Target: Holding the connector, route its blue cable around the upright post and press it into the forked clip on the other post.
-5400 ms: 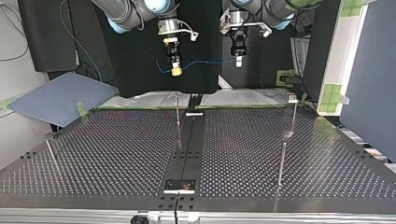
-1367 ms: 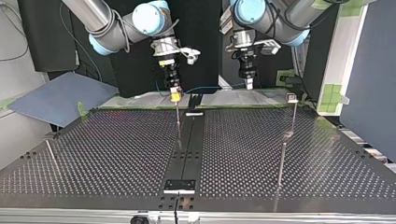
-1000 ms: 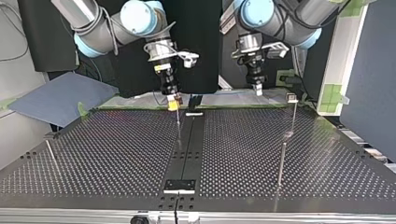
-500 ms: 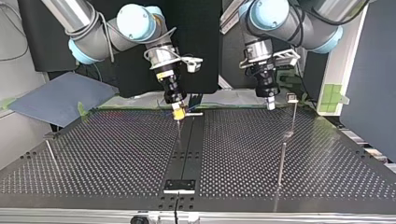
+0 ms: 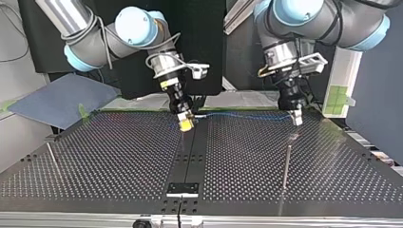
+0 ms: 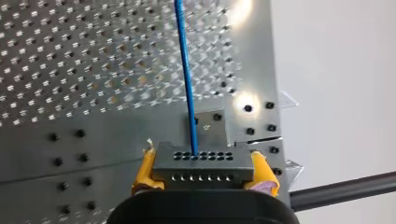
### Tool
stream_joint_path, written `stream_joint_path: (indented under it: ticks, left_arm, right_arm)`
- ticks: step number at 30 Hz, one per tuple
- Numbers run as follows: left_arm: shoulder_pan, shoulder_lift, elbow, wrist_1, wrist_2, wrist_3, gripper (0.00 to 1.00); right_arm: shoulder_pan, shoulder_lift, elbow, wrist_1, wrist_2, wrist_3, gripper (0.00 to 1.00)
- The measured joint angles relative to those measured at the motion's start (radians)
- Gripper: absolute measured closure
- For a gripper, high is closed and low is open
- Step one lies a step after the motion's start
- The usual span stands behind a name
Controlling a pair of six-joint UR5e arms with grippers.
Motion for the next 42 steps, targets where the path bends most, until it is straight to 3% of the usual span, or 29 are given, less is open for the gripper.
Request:
stream_joint_path:
  ticks: [12,19,27,34,42]
  left_arm:
    - [0.077,0.016,0.118,-0.118,0.1,-0.034,1.0]
    - [0.13,0.01,0.164,-0.166,0.154,-0.062,1.0]
    - [0.188,-0.037,0.208,-0.185,0.212,-0.074,1.0]
    - [0.252,-0.083,0.265,-0.196,0.276,-0.126,1.0]
    - [0.323,-0.14,0.291,-0.213,0.347,-0.14,1.0]
  right_arm:
    - [0.003,0.003,-0.071,0.014,-0.013,0.012,1.0]
    - [0.003,0.007,-0.124,0.023,-0.018,0.035,1.0]
    - [0.009,0.029,-0.188,0.068,-0.025,0.043,1.0]
    - [0.01,0.056,-0.258,0.109,-0.026,0.043,1.0]
    - [0.007,0.081,-0.293,0.114,-0.026,0.043,1.0]
